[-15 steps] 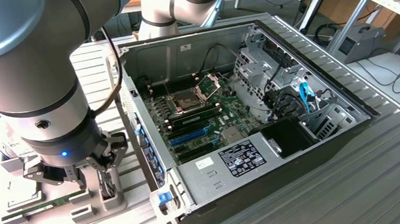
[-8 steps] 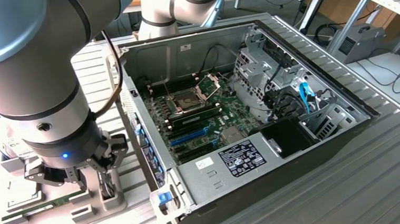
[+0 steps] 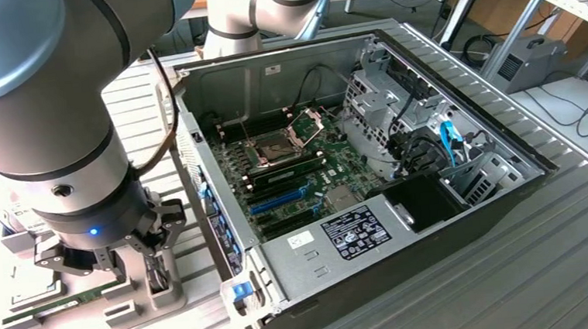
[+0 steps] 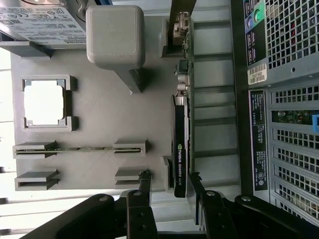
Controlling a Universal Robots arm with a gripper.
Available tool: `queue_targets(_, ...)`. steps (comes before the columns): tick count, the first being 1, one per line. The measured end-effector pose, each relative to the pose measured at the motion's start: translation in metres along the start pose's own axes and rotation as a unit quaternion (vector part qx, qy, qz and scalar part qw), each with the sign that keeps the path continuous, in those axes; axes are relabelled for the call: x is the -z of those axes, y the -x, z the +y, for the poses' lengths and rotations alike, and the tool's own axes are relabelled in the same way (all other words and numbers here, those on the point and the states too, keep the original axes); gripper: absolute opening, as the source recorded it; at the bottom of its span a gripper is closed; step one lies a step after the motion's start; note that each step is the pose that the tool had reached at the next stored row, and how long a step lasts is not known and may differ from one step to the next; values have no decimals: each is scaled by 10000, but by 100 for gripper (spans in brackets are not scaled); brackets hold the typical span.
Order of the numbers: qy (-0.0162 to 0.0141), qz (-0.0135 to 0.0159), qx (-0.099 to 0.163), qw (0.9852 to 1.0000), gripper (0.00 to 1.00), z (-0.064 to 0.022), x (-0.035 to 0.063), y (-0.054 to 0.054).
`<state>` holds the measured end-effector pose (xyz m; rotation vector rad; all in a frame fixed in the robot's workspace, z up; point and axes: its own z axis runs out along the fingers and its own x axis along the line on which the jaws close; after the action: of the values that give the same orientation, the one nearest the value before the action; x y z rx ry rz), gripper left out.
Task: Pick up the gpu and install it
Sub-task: 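Pick up the gpu and move the gpu toward the slot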
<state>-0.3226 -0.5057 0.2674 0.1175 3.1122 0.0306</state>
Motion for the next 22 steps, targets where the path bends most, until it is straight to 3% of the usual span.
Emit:
queue_targets(8,0,0,0,10000,42,31,-39,-57)
queue_targets(15,-20,-1,1,10000,42,52,-43,-19)
queue_targets(22,-39,-2,1,10000,42,210,-48,71)
